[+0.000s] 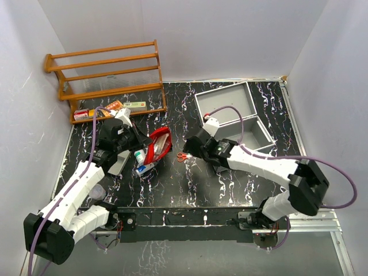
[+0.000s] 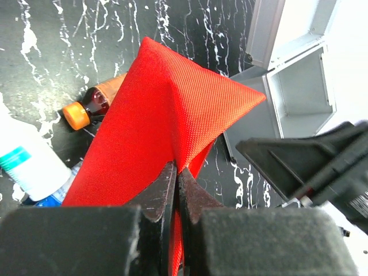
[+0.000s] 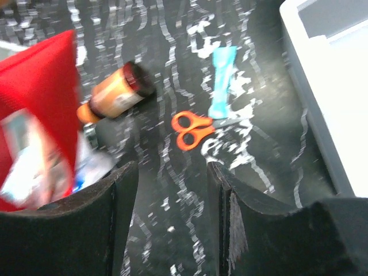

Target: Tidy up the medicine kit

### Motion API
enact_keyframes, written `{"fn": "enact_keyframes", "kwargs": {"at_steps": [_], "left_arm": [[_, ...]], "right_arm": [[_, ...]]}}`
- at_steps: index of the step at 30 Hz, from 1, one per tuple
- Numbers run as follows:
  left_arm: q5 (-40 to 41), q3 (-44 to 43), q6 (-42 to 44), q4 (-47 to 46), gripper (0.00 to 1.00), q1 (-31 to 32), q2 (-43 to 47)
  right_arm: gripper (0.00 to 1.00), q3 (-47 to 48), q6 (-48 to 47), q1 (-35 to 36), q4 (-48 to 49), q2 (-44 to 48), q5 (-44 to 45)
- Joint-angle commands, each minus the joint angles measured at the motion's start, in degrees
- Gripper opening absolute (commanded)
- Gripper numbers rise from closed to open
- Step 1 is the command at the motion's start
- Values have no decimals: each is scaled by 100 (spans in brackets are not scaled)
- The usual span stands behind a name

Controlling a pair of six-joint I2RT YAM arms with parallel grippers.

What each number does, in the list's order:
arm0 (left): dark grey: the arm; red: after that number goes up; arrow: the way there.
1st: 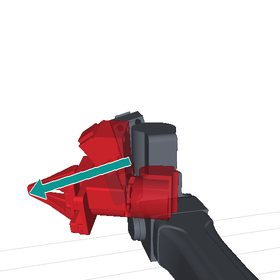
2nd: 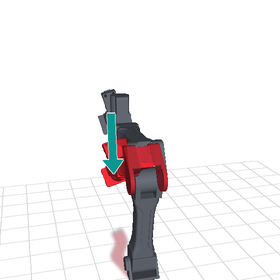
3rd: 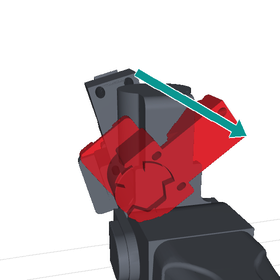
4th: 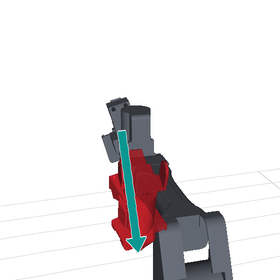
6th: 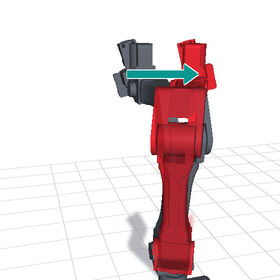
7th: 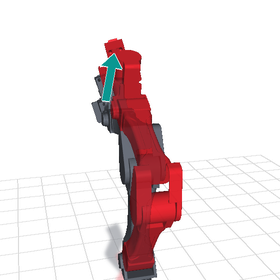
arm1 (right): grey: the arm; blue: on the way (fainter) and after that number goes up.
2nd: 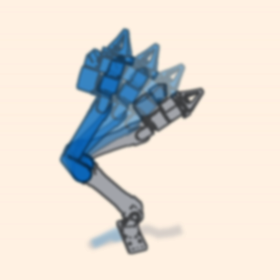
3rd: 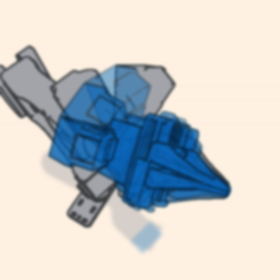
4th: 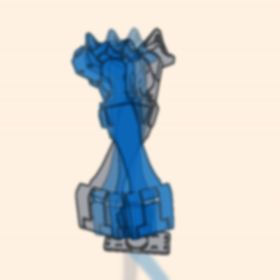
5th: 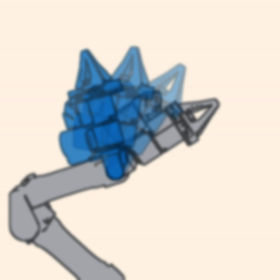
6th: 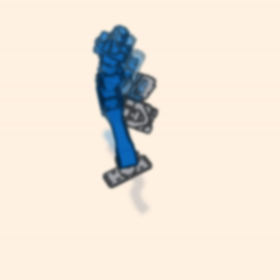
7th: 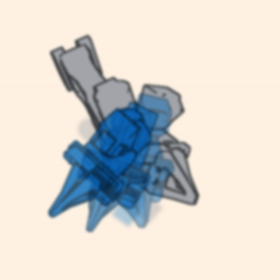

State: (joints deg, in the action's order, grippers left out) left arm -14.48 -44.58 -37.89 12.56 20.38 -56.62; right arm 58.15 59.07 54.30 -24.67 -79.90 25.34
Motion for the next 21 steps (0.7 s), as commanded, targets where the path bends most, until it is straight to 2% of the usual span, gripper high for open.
{"fn": "enact_keyframes", "kwargs": {"at_steps": [1, 5, 10, 17, 21], "left_arm": [[435, -309, 32, 175, 0, 13, 294], [309, -311, -48, 179, 0, 14, 294], [-75, -169, -199, 33, 0, 9, 287], [-200, -21, -247, 25, 0, 13, 331], [-204, -12, -241, 35, 0, 14, 336]], "right_arm": [[47, 486, -834, -440, -248, -678, 108], [46, 932, -1460, -577, -356, -1362, 372], [47, 1514, -2052, -738, -448, -2245, 254], [46, 2000, -2298, -781, -524, -2992, 15], [39, 2064, -2444, -834, -465, -3218, -169]]}}
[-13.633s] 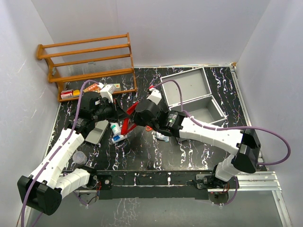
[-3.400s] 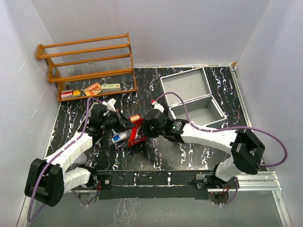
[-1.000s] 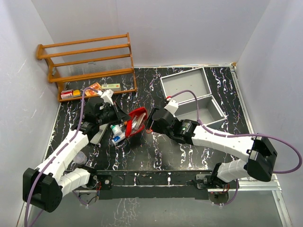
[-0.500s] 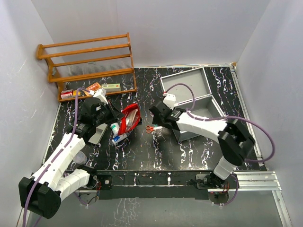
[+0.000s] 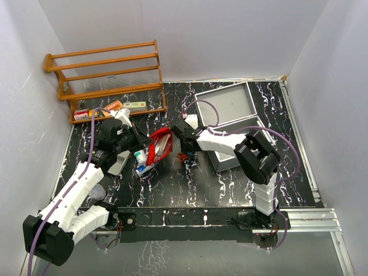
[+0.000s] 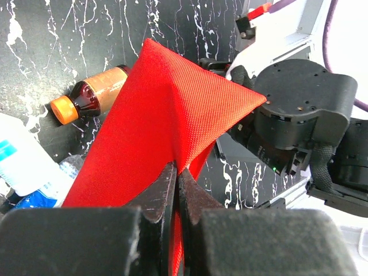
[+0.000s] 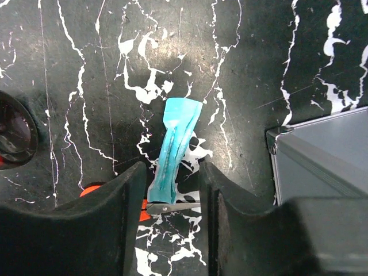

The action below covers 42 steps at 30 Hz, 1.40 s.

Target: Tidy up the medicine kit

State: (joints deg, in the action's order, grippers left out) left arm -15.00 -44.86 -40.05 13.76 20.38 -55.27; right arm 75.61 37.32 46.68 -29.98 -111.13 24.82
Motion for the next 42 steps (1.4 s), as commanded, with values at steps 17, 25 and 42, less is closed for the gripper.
{"fn": "enact_keyframes", "kwargs": {"at_steps": [17, 25, 42], "left_arm": [[-384, 32, -152, -148, 0, 12, 88], [-958, 349, -1225, -730, 0, 15, -9], [-1301, 1528, -2598, -2555, 0, 14, -368]], "right_arm": [[5, 256, -339, -302, 128, -131, -509], [5, -468, 100, -292, 480, 1260, -470], [7, -1423, 1617, 259, 1005, 3453, -928]]}}
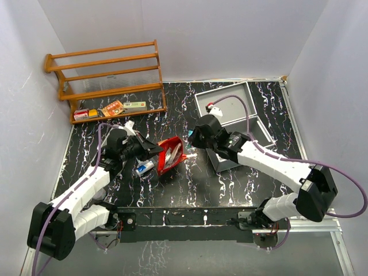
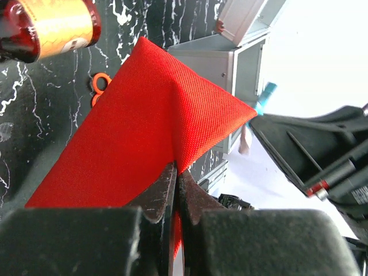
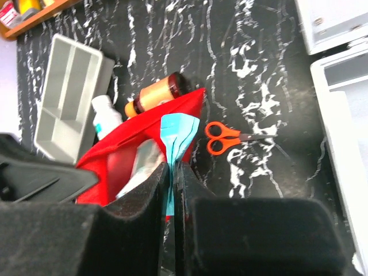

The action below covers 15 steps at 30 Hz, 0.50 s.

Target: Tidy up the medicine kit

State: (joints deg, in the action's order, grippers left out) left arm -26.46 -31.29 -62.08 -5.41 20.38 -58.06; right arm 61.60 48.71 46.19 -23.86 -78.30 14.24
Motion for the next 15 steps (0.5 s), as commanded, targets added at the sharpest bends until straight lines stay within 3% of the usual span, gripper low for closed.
{"fn": "enact_keyframes", "kwargs": {"at_steps": [1, 7, 15], "left_arm": [[-150, 213, -421, -701, 0, 18, -126], [-61, 338, -453, -779, 0, 16, -338], [-18, 309, -300, -473, 0, 14, -374]], "right_arm": [[7, 1, 544, 425, 384, 144, 220], [7, 125, 951, 1029, 395, -179, 754], [7, 348, 1138, 1120, 556, -777, 821]]}}
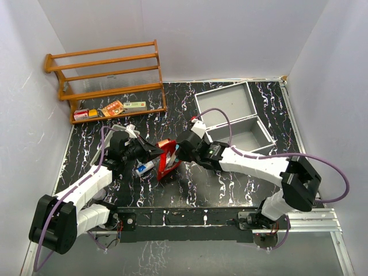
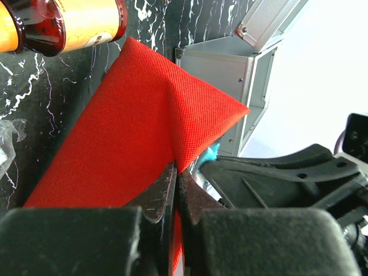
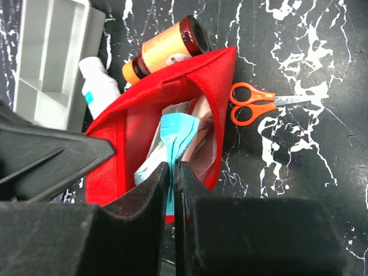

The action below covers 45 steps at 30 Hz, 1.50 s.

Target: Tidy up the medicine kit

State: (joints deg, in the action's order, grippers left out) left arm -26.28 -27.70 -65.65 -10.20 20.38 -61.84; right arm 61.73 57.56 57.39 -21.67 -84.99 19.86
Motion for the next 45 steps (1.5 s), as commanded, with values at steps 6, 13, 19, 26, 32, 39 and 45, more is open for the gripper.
{"fn": "enact_keyframes", "kwargs": {"at_steps": [6, 13, 19, 26, 32, 39, 45], "left_arm": [[11, -117, 132, 154, 0, 16, -4], [-26, -107, 114, 136, 0, 10, 7], [-39, -130, 140, 182, 0, 11, 29], [-35, -171, 201, 237, 0, 14, 31], [-35, -234, 281, 325, 0, 17, 45], [-73, -261, 303, 321, 0, 18, 38], [-138, -288, 367, 350, 0, 12, 21]], "right_arm": [[9, 349, 523, -5, 549, -339, 234], [11, 456, 869, 1, 537, -606, 375], [12, 566, 887, 1, 472, -760, 413], [29, 573, 799, 0, 287, -608, 456], [35, 350, 465, -25, 151, -151, 542], [37, 52, 303, -43, -321, 278, 788], [37, 203, -331, -155, -328, -2, 634]]}}
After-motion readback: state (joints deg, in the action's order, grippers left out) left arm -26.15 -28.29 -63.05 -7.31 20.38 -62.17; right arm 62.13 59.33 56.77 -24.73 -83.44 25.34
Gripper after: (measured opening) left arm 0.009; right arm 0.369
